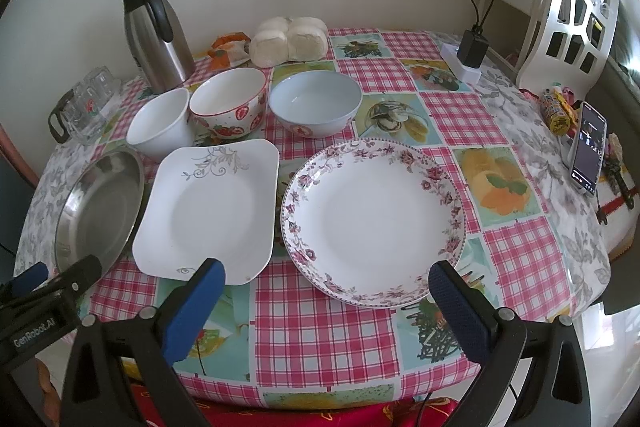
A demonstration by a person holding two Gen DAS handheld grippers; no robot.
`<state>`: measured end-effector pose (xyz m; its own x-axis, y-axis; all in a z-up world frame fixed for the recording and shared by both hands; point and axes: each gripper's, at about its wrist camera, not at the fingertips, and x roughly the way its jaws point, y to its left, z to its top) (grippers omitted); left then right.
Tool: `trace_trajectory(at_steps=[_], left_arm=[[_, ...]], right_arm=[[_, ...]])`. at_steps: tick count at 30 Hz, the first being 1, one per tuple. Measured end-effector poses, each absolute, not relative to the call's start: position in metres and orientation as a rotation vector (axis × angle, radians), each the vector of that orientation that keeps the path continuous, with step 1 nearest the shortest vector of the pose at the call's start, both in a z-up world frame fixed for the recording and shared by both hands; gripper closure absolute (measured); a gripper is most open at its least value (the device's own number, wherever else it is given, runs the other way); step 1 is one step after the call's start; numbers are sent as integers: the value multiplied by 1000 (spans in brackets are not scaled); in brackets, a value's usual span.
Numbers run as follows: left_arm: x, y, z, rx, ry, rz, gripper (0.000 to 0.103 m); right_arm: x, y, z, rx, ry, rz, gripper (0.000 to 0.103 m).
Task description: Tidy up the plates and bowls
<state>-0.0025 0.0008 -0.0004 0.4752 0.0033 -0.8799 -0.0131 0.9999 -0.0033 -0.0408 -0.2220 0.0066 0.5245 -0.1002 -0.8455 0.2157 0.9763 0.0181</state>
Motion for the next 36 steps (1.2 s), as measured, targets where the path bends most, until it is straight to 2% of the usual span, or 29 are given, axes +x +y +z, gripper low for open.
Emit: trace_trajectory(at_steps=[36], left_arm=[[-1,1,0,-5,1075,37,0]], right_arm=[[-39,-219,6,114,1002,-183,0]])
